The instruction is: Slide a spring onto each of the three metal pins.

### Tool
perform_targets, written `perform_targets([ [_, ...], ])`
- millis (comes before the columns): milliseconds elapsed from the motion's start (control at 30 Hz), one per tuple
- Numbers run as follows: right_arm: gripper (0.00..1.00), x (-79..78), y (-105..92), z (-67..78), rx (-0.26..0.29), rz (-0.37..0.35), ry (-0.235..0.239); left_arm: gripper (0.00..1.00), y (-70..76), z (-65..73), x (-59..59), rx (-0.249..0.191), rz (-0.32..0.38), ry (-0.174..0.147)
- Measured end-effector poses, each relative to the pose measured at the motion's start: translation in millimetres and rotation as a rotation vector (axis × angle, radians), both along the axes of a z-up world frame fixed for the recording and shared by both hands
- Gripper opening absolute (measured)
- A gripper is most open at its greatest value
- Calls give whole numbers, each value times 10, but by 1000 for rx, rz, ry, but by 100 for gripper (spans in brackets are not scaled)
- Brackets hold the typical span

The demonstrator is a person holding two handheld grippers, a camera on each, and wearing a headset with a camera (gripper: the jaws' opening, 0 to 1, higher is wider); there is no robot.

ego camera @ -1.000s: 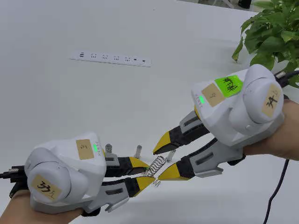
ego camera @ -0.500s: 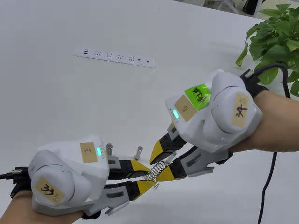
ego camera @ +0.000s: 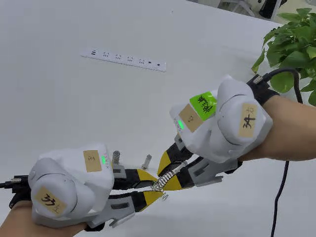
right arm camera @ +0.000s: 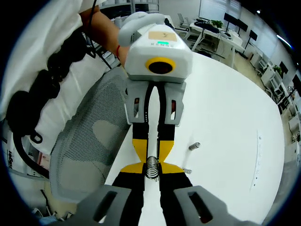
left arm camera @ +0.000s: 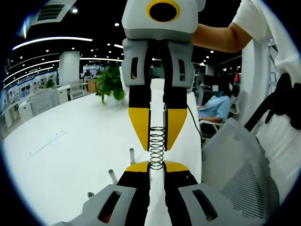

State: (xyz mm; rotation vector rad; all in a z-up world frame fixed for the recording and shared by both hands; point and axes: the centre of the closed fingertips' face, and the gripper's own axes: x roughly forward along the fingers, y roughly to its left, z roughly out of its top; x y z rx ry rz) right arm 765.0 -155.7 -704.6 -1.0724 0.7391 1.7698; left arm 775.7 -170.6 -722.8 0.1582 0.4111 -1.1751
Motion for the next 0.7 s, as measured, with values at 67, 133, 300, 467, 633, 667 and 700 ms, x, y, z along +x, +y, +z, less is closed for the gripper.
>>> perform_targets([
  [67,12,4,2,-2,-1,-3,1,10,7,-1,3,-2,3,-1],
  [133,12,8,6,-2,-1,-4,1,10,12,3,6,-4,6,-4],
  [300,12,7,24,-8,-5,-3,2,10,20,-1,8,-8,11,-2],
  [467,12,6,41,-20,-7,-5,1,11,33,-12,6,-11,17,4],
  [633,12,11,58,-29,-5,-12,-1,11,53,-15,8,-19,27,13],
  [667,12,11,61,-29,-4,-15,0,11,59,-14,8,-19,28,13],
  [700,12,11,64,-29,-4,-15,0,11,62,-10,7,-20,28,12],
])
